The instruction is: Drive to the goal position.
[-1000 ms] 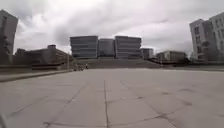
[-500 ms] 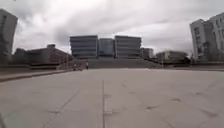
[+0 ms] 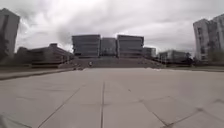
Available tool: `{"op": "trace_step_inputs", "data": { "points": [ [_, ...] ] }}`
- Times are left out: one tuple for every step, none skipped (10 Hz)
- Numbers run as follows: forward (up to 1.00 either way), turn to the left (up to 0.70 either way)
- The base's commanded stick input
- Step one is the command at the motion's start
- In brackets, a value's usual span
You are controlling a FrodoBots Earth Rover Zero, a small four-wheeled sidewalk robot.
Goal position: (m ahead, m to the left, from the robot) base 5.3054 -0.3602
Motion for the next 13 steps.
{"op": "trace_step_inputs", "data": {
  "points": [
    [1.00, 0.00],
    [1.00, 0.00],
    [1.00, 0.00],
    [1.00, 0.00],
    [1.00, 0.00],
    [1.00, 0.00],
    [1.00, 0.00],
    [1.00, 0.00],
    [1.00, 0.00],
    [1.00, 0.00],
    [1.00, 0.00],
    [1.00, 0.00],
    [1.00, 0.00]
  ]
}}
